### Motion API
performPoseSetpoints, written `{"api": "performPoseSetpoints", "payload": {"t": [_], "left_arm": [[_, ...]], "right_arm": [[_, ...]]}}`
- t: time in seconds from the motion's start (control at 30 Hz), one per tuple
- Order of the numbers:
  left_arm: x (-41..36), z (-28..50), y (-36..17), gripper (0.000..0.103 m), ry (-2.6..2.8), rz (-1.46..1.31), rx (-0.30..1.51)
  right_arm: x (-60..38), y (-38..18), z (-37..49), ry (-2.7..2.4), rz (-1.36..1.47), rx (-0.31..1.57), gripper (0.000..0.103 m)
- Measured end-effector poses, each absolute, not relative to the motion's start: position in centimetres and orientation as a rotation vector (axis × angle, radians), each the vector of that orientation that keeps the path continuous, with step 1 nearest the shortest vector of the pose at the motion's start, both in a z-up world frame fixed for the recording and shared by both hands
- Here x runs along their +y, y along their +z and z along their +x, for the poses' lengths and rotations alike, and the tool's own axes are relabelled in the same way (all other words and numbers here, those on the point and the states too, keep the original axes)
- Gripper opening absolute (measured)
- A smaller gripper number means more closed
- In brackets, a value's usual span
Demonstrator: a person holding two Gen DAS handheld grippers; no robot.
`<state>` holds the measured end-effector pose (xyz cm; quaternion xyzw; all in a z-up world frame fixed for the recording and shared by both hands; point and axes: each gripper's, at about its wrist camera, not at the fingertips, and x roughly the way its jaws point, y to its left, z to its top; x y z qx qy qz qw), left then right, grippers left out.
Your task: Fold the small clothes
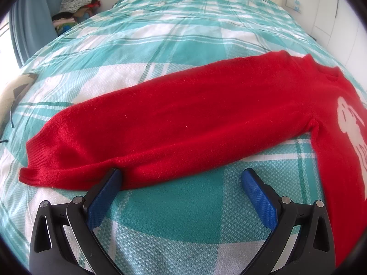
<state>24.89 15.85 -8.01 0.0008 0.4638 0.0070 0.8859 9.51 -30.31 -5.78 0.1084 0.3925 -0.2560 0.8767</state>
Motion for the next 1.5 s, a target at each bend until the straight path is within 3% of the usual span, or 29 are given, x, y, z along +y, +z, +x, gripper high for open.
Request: {"api": "performPoseSetpoints", "payload": {"t": [0.3,1.5], "left_arm": [[15.85,24.89,-8.01,0.103,0.015,0.002,0.965],[15.83,24.9,-7.97,0.103,0.016,0.002,0.965]], "right_arm": [[-30.43,-5.87,9.69,-0.507,0.241,0.828,0.102],[-30.25,-6.07,9.59,-0.517,0.229,0.82,0.103]]}}
